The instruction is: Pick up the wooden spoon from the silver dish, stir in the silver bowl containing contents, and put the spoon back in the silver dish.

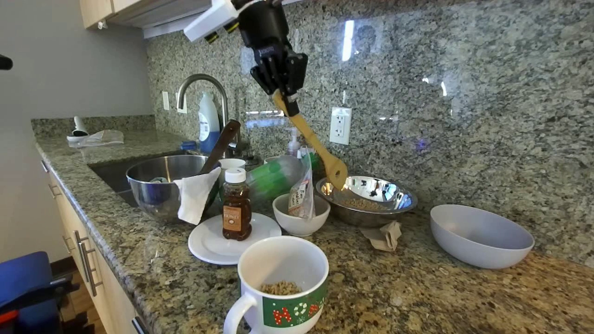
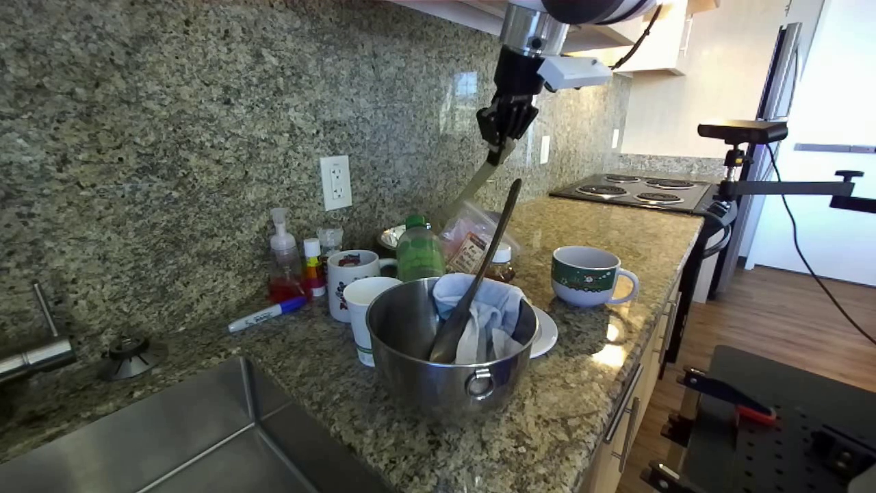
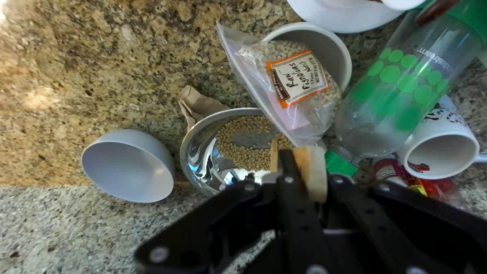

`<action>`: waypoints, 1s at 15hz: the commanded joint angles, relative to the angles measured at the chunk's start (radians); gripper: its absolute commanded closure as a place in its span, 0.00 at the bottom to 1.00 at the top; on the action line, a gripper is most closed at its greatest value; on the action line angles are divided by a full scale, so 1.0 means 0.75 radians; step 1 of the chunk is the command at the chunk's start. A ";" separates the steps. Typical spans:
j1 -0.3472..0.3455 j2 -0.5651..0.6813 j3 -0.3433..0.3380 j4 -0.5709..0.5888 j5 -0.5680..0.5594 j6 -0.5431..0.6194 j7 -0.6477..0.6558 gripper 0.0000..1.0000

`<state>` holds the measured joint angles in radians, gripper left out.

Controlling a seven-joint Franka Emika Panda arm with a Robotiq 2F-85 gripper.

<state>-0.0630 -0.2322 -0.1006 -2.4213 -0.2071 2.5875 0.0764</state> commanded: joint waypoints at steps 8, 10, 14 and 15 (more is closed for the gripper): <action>-0.019 -0.496 0.019 -0.267 0.137 0.000 -0.014 0.94; 0.032 -0.567 -0.017 -0.279 0.238 -0.060 -0.066 0.94; 0.142 -0.653 -0.092 -0.263 0.430 -0.225 -0.200 0.94; 0.158 -0.668 -0.102 -0.257 0.464 -0.273 -0.224 0.94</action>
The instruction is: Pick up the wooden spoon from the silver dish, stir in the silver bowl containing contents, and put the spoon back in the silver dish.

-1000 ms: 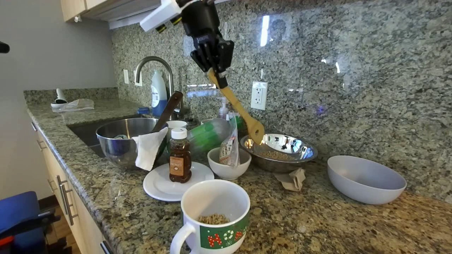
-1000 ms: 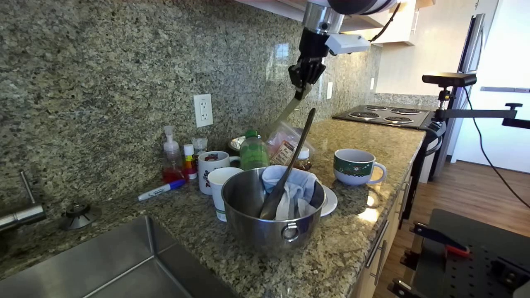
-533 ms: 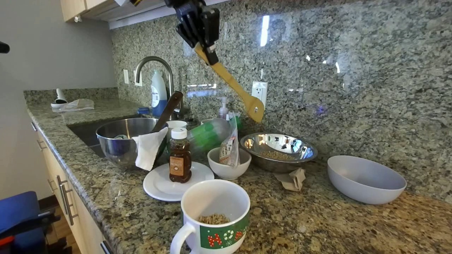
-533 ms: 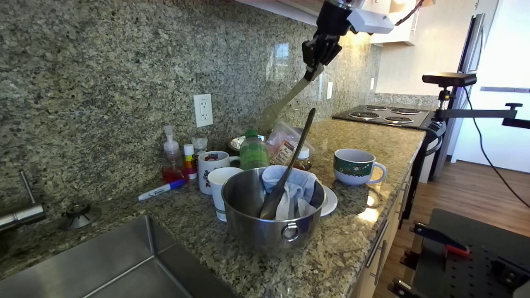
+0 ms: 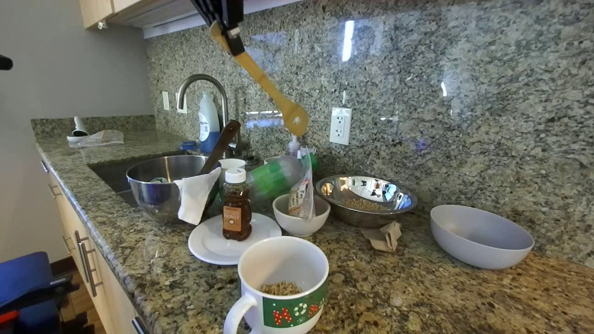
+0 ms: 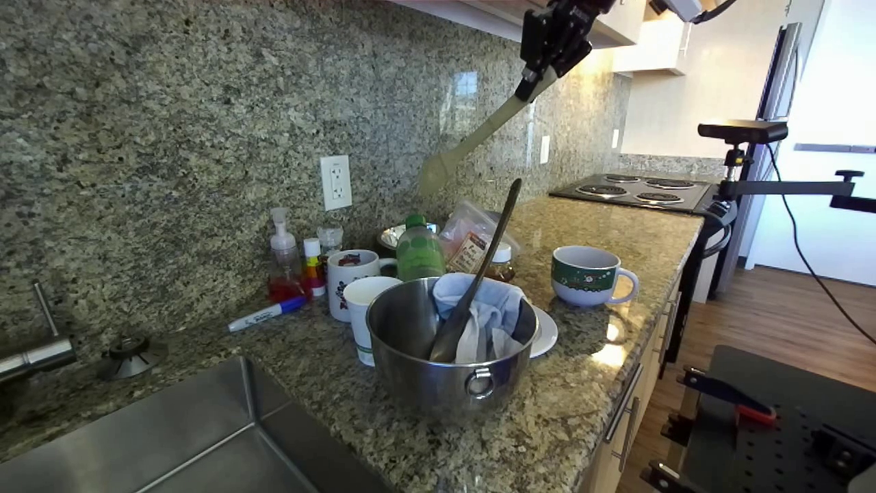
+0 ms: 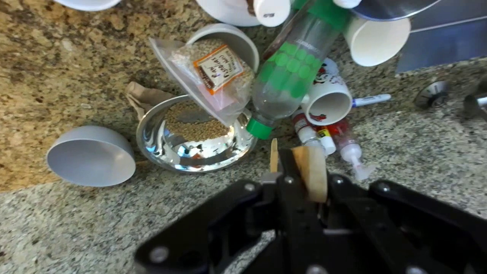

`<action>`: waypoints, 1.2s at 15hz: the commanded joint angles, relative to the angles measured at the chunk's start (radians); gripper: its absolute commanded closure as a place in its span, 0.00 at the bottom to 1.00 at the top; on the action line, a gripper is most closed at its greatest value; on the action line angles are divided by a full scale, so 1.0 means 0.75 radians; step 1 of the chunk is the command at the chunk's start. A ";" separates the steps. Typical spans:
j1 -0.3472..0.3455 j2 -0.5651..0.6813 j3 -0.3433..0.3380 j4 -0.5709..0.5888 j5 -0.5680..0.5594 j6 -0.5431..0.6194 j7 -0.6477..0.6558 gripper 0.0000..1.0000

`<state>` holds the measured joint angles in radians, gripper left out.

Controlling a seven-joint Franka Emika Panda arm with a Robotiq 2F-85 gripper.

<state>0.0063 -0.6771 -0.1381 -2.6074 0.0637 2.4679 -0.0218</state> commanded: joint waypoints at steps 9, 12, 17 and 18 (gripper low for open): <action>0.150 -0.087 -0.132 0.059 0.330 -0.613 -0.284 0.94; 0.139 -0.062 -0.125 0.080 0.354 -0.748 -0.313 0.94; 0.144 0.031 -0.082 0.087 0.359 -0.848 -0.351 0.94; 0.149 0.050 -0.070 0.082 0.362 -0.840 -0.362 0.94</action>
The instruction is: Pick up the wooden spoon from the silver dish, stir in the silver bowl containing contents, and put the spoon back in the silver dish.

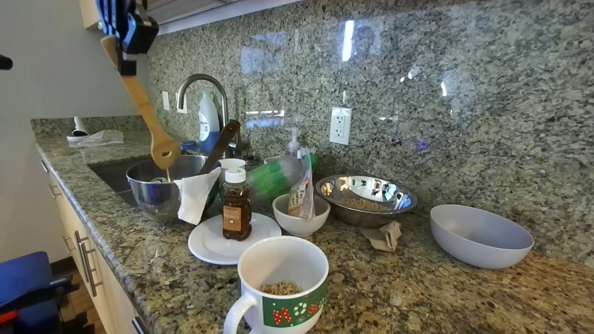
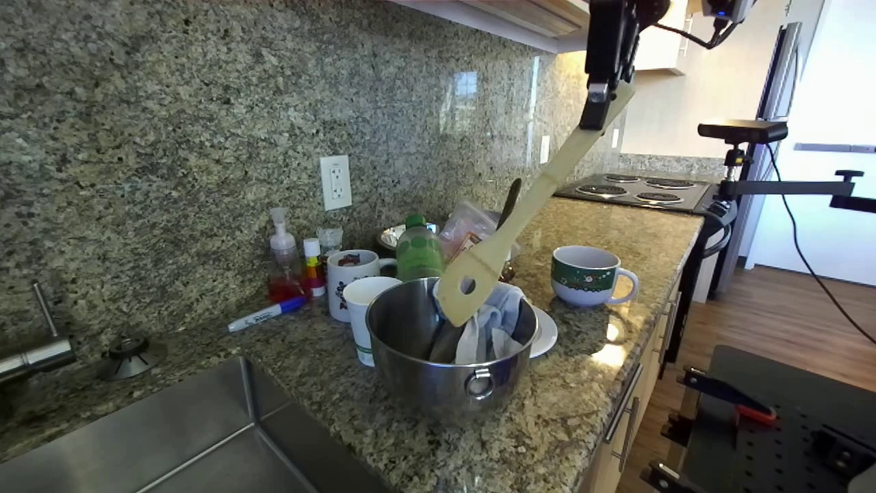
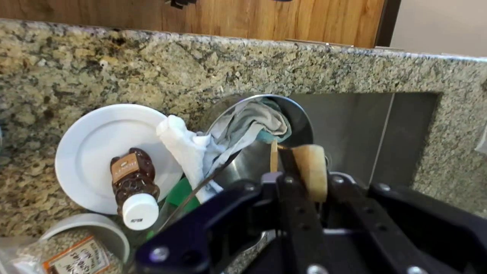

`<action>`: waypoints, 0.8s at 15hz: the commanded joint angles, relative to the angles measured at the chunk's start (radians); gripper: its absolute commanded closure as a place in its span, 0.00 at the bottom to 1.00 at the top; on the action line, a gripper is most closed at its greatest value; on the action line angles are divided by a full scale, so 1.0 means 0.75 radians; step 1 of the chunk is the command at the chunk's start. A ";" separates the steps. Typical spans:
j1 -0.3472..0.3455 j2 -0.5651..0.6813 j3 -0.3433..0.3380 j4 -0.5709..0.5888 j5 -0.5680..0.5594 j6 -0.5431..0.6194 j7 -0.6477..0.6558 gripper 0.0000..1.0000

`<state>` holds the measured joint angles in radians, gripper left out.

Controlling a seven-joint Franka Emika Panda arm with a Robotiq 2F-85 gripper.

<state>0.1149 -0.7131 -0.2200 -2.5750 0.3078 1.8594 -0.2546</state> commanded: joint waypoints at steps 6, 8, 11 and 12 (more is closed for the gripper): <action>0.037 0.239 0.134 0.002 0.056 0.132 -0.116 0.94; 0.045 0.288 0.146 0.001 0.074 0.172 -0.141 0.94; 0.043 0.347 0.166 0.004 0.079 0.222 -0.152 0.94; 0.042 0.357 0.169 0.002 0.075 0.238 -0.153 0.95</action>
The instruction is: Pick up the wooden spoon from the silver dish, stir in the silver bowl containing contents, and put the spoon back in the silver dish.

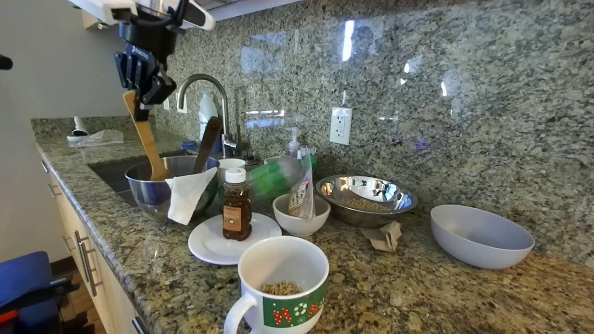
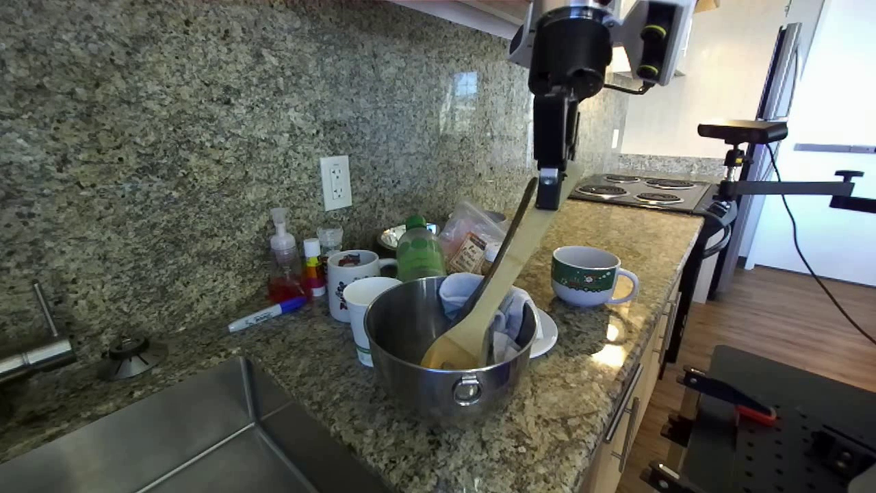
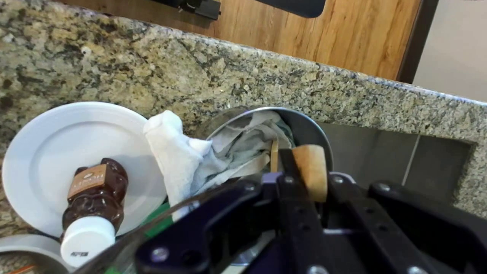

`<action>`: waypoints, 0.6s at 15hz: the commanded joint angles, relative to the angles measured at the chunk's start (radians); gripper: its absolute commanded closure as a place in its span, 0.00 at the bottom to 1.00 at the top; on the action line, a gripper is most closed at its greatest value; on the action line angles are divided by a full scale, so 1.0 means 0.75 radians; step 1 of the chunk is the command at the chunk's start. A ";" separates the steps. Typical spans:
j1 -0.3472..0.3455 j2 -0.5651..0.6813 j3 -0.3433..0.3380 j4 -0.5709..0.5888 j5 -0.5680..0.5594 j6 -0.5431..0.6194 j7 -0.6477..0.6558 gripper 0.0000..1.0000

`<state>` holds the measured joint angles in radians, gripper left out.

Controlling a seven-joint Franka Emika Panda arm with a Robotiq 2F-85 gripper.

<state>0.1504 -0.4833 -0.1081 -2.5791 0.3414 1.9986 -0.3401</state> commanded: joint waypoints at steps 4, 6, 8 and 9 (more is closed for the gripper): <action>-0.010 0.079 0.026 0.007 0.023 0.096 -0.038 0.58; -0.013 0.090 0.027 0.010 0.018 0.108 -0.036 0.44; -0.013 0.100 0.028 0.011 0.018 0.122 -0.033 0.28; -0.013 0.103 0.029 0.011 0.018 0.128 -0.032 0.20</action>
<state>0.1517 -0.4248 -0.1020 -2.5782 0.3415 2.0689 -0.3490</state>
